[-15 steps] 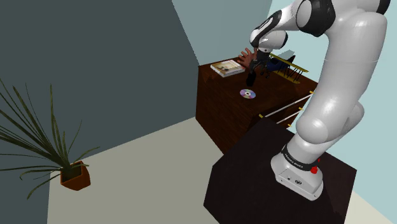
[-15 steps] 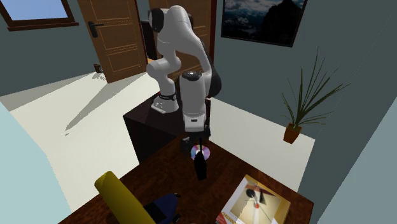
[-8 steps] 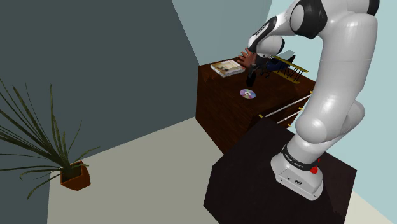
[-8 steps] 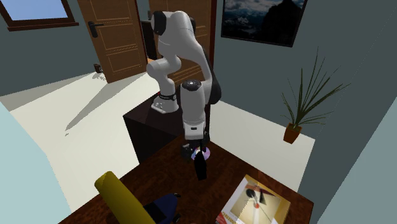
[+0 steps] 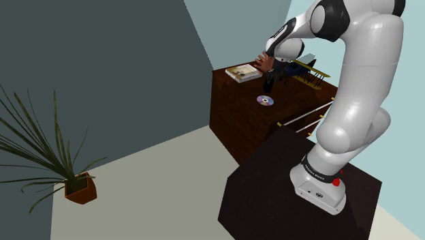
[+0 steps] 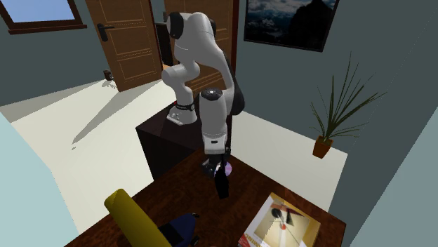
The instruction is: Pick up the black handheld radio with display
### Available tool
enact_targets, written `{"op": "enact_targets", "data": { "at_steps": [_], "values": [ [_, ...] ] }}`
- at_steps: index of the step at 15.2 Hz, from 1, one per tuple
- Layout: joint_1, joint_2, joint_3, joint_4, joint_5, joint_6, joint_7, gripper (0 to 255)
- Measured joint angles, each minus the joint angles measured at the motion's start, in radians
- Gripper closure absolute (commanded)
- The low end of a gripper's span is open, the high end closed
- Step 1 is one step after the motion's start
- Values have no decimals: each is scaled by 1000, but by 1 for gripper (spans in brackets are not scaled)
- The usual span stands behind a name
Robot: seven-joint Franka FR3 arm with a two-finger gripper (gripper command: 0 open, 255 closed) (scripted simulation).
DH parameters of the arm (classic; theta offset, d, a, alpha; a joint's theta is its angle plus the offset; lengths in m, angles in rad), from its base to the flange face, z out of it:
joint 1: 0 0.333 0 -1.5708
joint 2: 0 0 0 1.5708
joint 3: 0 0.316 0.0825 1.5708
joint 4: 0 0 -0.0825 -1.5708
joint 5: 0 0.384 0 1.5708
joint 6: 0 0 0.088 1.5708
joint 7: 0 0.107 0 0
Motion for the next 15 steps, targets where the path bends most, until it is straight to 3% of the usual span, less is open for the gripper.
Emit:
{"op": "enact_targets", "data": {
  "at_steps": [15],
  "values": [
    [30,-105,-41,28,-79,-125,52,255]
  ]
}}
